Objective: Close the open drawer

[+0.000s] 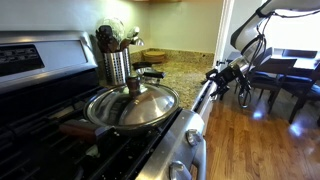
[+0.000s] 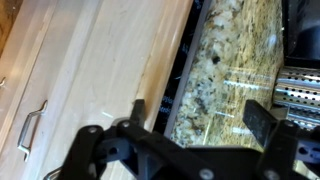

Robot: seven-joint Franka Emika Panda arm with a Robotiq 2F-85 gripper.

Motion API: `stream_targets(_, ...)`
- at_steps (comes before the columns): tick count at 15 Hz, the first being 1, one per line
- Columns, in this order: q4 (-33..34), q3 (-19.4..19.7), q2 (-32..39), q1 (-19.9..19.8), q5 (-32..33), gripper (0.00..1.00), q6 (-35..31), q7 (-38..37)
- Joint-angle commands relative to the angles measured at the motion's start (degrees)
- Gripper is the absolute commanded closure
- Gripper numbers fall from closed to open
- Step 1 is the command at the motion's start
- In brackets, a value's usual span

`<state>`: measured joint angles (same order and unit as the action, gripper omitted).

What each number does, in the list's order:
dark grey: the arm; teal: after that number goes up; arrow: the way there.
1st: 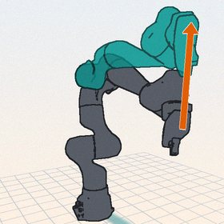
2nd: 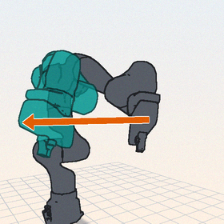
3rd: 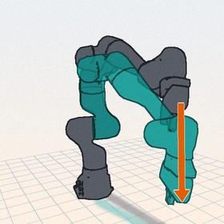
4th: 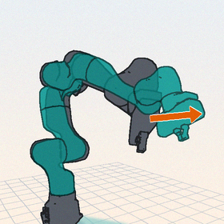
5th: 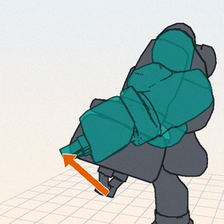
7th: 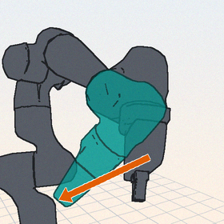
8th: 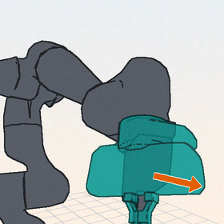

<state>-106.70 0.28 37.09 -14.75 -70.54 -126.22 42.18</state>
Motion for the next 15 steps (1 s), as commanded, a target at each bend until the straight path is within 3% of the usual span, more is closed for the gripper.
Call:
stream_targets(1,2.05,-0.10,1.31,0.64,-2.23,0.00,1.83,0.57)
stream_targets(10,4.11,-0.33,2.68,2.22,-1.92,0.00,0.75,-0.94)
stream_targets(15,-4.80,2.72,-2.99,2.84,1.80,0.00,-0.65,-1.68)
